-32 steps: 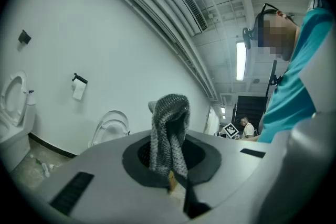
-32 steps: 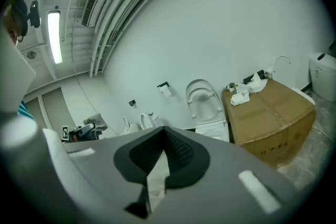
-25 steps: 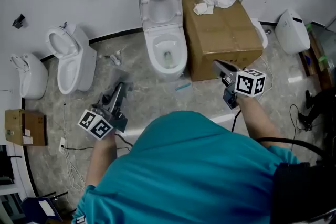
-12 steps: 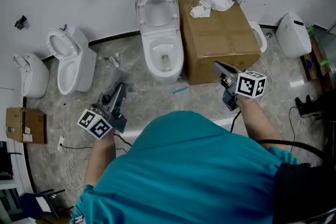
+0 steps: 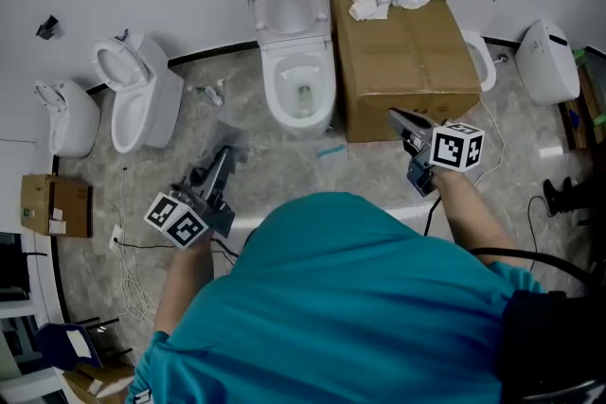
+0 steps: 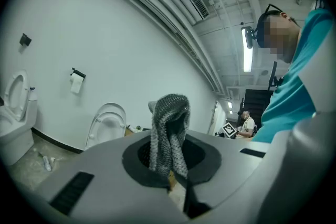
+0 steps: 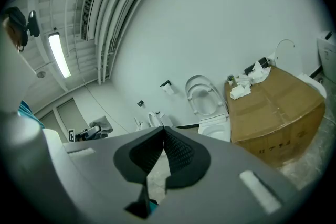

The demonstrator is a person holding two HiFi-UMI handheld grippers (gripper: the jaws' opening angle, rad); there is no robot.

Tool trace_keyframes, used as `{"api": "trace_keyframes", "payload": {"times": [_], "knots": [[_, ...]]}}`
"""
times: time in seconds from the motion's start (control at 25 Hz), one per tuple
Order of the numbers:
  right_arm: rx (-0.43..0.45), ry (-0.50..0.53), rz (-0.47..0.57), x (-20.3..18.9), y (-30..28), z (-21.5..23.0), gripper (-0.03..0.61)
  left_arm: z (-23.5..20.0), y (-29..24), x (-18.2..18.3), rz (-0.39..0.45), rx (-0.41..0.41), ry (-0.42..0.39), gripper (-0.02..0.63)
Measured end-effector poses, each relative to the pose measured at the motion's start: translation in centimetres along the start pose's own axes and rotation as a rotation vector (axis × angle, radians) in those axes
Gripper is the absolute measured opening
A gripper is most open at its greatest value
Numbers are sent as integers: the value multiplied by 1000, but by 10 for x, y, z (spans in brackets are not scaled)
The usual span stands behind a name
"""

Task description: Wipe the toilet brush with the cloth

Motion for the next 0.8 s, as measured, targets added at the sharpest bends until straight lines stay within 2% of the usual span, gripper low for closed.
{"api": "trace_keyframes", "payload": {"times": [0.16, 0.36, 0.52, 0.8], "knots": [[16, -18, -30, -5, -29, 1, 5, -21, 3, -3, -8, 19, 7, 21], [2, -9, -48, -3, -84, -6, 5, -79, 4, -6, -2, -2, 34, 21], [-49, 2, -38, 10, -151, -12, 5, -159, -3, 2, -2, -62, 41, 21], [-167, -69, 12, 43, -270, -18, 8, -298, -27, 40, -77, -186, 48, 21]]}}
Point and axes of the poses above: the fingertips, and each gripper's own axes: y backward along the fingers, z to its right, x out of its top, the point moved 3 cm from there along y, backward along the fingers, and after that the axes turned 5 degrees about -y, right-handed, at the moved point
